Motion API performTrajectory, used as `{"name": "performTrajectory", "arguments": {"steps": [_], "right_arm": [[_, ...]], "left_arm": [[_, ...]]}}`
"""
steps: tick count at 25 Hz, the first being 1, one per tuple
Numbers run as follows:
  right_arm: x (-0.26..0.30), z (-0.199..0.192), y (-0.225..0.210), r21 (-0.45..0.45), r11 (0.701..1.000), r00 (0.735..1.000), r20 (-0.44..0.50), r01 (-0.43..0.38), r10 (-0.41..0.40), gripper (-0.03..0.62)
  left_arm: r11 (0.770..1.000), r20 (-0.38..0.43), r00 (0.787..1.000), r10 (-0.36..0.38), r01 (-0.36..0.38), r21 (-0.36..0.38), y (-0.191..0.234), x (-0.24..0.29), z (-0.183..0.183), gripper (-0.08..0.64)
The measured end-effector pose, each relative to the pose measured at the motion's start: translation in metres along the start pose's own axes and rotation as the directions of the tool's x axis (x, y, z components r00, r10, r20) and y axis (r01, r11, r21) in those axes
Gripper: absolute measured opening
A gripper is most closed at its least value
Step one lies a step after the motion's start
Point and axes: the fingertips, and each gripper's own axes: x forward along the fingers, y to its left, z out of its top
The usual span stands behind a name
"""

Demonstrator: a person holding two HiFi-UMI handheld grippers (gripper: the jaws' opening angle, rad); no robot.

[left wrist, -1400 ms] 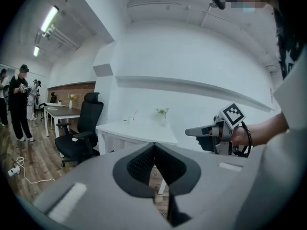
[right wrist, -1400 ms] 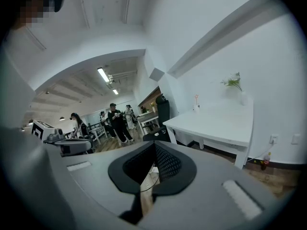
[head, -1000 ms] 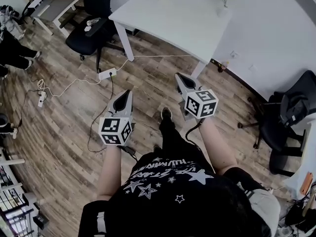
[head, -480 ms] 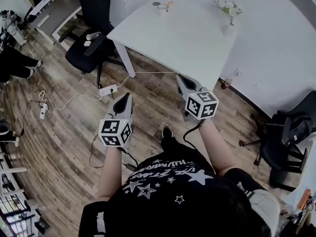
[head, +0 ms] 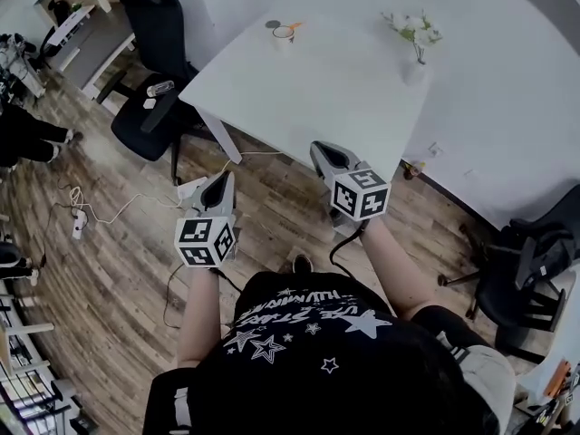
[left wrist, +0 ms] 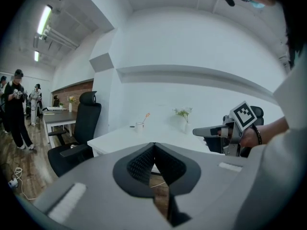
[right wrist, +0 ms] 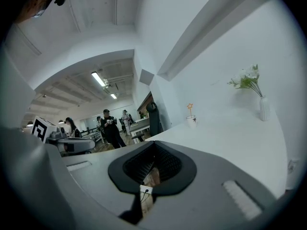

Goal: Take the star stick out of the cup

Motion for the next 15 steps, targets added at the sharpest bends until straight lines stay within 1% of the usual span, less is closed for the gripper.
{"name": "performTrajectory", "arguments": {"steps": [4,9,12,15], "right_arm": [[0.009,0.011,-0.021,0.007,1.0,1.0,0.005,0.005,-0.005,0.017],[0.027,0.014,-0.035,0.02,1.0,1.0,-0.003,0.02,-0.02,0.017],[0.041,0.015,-0.044,0.027,0.999,1.0,-0.009,0.02,-0.02,0.017],[0.059,0.026,-0.058,0.036,0.999,1.0,0.006,0.029,-0.03,0.017]], "left_arm": [[1.0,0.007,1.0,-0.011,0.011,-0.001,-0.004,0.023,0.009,0.002],[1.0,-0.006,1.0,0.0,0.0,0.002,0.007,0.046,0.011,0.003],[1.0,-0.013,1.0,-0.017,0.017,0.013,0.012,0.063,0.013,0.003],[0.999,-0.021,0.999,-0.04,0.04,0.023,0.019,0.087,0.018,0.003]]}}
